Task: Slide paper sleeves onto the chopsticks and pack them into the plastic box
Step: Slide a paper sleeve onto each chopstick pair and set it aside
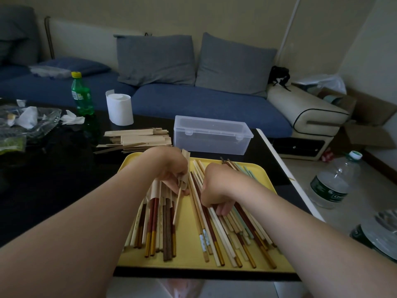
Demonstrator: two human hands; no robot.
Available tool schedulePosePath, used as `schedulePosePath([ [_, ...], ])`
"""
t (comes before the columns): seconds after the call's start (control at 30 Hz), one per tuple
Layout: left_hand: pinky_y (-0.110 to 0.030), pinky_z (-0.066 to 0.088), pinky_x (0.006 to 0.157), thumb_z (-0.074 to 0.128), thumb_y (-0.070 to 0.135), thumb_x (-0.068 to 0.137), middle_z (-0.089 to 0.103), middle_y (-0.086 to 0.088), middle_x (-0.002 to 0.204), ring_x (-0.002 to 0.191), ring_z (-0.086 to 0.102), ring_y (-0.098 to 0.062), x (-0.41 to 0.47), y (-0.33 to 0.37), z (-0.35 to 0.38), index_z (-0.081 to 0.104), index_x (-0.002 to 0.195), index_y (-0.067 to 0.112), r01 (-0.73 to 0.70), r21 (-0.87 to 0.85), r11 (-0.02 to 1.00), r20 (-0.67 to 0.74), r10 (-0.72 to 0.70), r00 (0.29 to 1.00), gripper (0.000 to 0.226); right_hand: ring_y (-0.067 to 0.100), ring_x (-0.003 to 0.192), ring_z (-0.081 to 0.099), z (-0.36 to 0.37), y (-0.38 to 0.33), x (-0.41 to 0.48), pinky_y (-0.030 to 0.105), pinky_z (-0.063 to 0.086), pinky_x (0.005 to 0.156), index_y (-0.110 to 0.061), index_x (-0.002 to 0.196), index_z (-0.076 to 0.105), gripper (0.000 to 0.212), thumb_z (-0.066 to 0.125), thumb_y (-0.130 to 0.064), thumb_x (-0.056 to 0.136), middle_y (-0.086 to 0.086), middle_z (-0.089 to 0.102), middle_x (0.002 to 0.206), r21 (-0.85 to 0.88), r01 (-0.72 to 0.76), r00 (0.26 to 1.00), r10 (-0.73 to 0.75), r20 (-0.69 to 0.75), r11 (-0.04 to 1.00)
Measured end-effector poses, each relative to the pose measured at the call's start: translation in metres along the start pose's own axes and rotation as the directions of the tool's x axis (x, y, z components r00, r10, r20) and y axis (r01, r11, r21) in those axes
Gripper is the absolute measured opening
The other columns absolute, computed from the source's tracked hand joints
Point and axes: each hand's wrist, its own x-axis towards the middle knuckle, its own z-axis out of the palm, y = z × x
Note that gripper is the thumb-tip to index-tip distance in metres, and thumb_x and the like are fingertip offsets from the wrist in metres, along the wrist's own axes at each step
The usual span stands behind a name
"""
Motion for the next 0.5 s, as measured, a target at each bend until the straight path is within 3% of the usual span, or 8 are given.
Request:
schedulePosePath([
  [0.13, -0.051, 0.063, 0.089, 0.043, -0.003, 0.107, 0.074, -0.033, 0.103, 0.097, 0.077, -0.041, -0.001, 0.000, 0.001, 0.052, 0.109, -0.007, -0.005, -0.014, 1.000, -0.009, 0.005, 1.000, 0.010, 0.027, 0.075, 0.083, -0.001, -0.002, -0.004, 0.041, 0.070, 0.071, -0.003, 0.117, 0.061, 0.030, 0.078, -0.013, 0.095, 0.020, 0.077, 0.097, 0.009, 0.007, 1.000, -0.007, 0.017, 1.000],
  [0.37, -0.051, 0.061, 0.094, 0.045, -0.002, 0.106, 0.075, -0.032, 0.100, 0.095, 0.077, -0.040, 0.001, -0.002, -0.002, 0.056, 0.117, -0.015, 0.006, 0.003, 1.000, 0.019, -0.006, 1.000, 0.020, 0.025, 0.074, 0.083, 0.007, -0.016, -0.008, 0.040, 0.070, 0.072, -0.005, 0.130, 0.056, 0.050, 0.086, -0.016, 0.090, 0.018, 0.072, 0.104, -0.055, 0.013, 1.000, -0.015, -0.025, 0.998],
  [0.5, -0.051, 0.063, 0.087, 0.042, -0.002, 0.107, 0.075, -0.032, 0.101, 0.094, 0.077, -0.041, 0.000, -0.003, -0.002, 0.057, 0.114, -0.015, 0.017, -0.033, 0.999, 0.021, -0.016, 1.000, 0.021, 0.026, 0.074, 0.083, 0.009, -0.019, -0.006, 0.041, 0.070, 0.072, 0.000, 0.118, 0.062, 0.033, 0.081, -0.009, 0.092, 0.018, 0.079, 0.094, -0.051, -0.011, 1.000, 0.010, -0.027, 0.999],
])
